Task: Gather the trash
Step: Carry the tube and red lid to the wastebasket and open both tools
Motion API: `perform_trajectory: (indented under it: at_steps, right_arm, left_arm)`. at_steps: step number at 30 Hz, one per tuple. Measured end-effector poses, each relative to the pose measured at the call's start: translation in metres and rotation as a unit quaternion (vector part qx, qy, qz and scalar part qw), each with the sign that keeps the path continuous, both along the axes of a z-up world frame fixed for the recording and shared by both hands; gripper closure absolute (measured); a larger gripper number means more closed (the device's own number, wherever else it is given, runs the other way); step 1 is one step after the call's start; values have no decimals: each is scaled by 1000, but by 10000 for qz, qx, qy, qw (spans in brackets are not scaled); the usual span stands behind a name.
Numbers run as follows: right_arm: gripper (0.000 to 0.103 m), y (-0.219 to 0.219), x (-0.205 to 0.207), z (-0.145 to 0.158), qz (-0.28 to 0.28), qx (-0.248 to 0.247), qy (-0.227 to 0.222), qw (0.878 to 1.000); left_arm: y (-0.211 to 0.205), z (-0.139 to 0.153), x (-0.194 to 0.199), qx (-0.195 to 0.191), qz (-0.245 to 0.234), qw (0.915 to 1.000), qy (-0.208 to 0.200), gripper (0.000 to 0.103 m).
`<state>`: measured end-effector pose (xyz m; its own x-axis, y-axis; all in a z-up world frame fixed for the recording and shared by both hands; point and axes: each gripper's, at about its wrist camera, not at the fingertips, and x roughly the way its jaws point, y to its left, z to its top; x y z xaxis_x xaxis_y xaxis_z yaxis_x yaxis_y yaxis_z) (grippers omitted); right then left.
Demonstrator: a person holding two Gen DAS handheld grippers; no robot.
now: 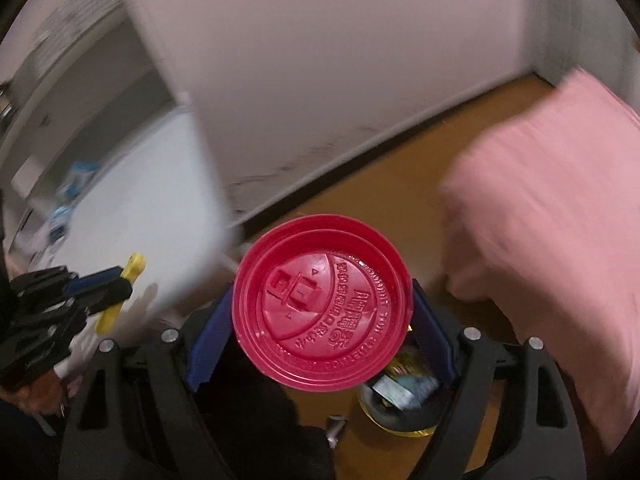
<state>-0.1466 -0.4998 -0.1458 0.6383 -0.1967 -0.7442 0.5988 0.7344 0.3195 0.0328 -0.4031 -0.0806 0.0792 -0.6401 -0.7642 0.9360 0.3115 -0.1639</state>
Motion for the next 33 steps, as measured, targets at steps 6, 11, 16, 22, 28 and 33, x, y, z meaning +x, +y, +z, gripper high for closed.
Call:
perform_trajectory:
  at_steps: [6, 11, 16, 22, 28, 33]
  right_arm:
    - [23, -47, -53, -76, -601, 755, 547, 9938]
    - [23, -67, -68, -128, -818, 1265, 1054, 9829]
    - [23, -73, -64, -140, -759, 1428, 1132, 9803]
    - [22, -74, -60, -144, -749, 1464, 1146, 9797]
    - [22, -72, -63, -146, -806, 1494, 1143, 9788]
    - [19, -70, -58, -145, -734, 1464, 1160, 9797]
  left_arm:
    - [-74, -63, -57, 252, -596, 9979, 83, 91]
    - [-112, -135, -68, 763, -627, 9936, 541, 91]
    - [-120, -167, -71, 1006, -624, 9905, 695, 91]
    - [-120, -165, -81, 875, -787, 9904, 728, 74]
    - [-119, -155, -85, 763, -731, 9926, 592, 43]
    - [-110, -137, -85, 647, -617, 9949, 467, 33]
